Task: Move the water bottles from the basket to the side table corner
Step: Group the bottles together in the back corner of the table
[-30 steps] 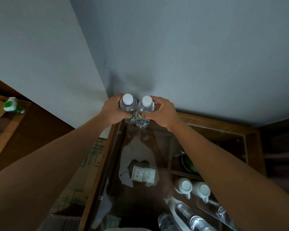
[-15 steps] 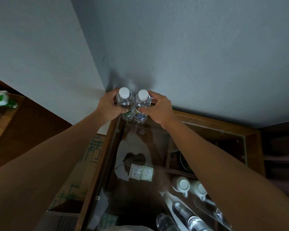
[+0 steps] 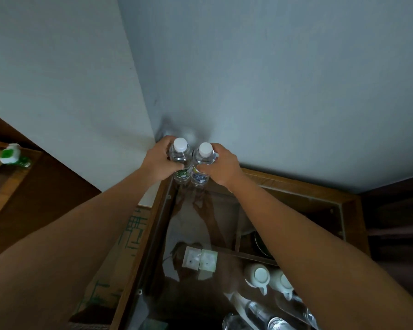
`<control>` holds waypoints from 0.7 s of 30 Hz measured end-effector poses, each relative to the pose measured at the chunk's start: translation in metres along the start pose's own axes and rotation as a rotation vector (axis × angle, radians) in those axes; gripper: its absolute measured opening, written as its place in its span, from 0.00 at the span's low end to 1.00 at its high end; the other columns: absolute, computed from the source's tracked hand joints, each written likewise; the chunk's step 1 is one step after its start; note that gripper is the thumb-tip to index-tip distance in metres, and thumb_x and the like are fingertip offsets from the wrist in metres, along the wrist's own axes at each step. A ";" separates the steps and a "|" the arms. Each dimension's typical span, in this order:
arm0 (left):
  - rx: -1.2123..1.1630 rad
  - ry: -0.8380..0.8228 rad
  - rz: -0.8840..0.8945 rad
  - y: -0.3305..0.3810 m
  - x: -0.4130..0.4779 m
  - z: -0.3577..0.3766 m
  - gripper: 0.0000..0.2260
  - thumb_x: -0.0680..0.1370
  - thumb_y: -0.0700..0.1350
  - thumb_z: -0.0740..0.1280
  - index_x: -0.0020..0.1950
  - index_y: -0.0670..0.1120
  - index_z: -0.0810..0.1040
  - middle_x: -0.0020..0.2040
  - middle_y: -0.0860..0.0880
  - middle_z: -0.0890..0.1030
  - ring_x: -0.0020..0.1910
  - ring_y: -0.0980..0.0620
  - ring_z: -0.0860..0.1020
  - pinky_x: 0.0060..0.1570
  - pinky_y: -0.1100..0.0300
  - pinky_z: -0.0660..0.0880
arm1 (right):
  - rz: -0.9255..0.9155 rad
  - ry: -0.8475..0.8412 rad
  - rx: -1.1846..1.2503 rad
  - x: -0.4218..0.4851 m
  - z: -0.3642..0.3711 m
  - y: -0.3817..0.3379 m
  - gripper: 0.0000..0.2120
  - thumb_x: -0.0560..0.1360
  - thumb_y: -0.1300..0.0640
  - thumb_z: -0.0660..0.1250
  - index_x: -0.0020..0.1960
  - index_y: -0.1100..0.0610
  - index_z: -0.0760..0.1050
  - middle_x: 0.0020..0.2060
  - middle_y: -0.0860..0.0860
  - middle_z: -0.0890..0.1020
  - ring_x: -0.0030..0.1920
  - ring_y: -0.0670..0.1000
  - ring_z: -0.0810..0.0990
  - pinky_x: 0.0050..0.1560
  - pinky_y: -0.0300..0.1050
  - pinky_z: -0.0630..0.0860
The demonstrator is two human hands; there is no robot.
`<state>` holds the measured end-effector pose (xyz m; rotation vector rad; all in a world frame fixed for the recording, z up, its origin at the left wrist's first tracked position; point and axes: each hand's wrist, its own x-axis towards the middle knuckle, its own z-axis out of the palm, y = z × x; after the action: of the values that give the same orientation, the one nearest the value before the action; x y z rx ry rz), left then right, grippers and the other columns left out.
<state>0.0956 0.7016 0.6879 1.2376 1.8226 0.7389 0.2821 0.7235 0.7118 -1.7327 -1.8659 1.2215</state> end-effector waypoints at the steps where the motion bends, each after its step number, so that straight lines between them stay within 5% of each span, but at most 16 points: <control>1: 0.000 0.010 0.003 0.002 -0.002 -0.003 0.31 0.66 0.35 0.79 0.67 0.49 0.74 0.62 0.48 0.81 0.61 0.48 0.79 0.63 0.54 0.74 | -0.004 0.004 -0.015 -0.004 -0.001 -0.002 0.29 0.72 0.57 0.76 0.71 0.56 0.71 0.67 0.55 0.79 0.66 0.57 0.77 0.66 0.51 0.72; 11: 0.175 0.053 -0.013 0.032 -0.068 -0.018 0.21 0.74 0.40 0.73 0.66 0.43 0.74 0.59 0.45 0.79 0.61 0.46 0.76 0.59 0.56 0.71 | -0.004 0.058 -0.158 -0.071 -0.030 -0.013 0.36 0.75 0.52 0.74 0.78 0.58 0.64 0.72 0.58 0.74 0.71 0.58 0.73 0.69 0.47 0.69; 21: 0.059 -0.124 0.009 0.045 -0.184 0.027 0.16 0.77 0.33 0.68 0.63 0.44 0.76 0.57 0.45 0.79 0.56 0.44 0.80 0.54 0.49 0.82 | -0.041 0.106 -0.211 -0.174 -0.059 0.016 0.17 0.75 0.56 0.71 0.62 0.60 0.79 0.58 0.56 0.83 0.61 0.56 0.80 0.65 0.46 0.74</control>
<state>0.1783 0.5462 0.7634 1.3017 1.7496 0.6034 0.3724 0.5824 0.7884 -1.8163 -2.0173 0.9264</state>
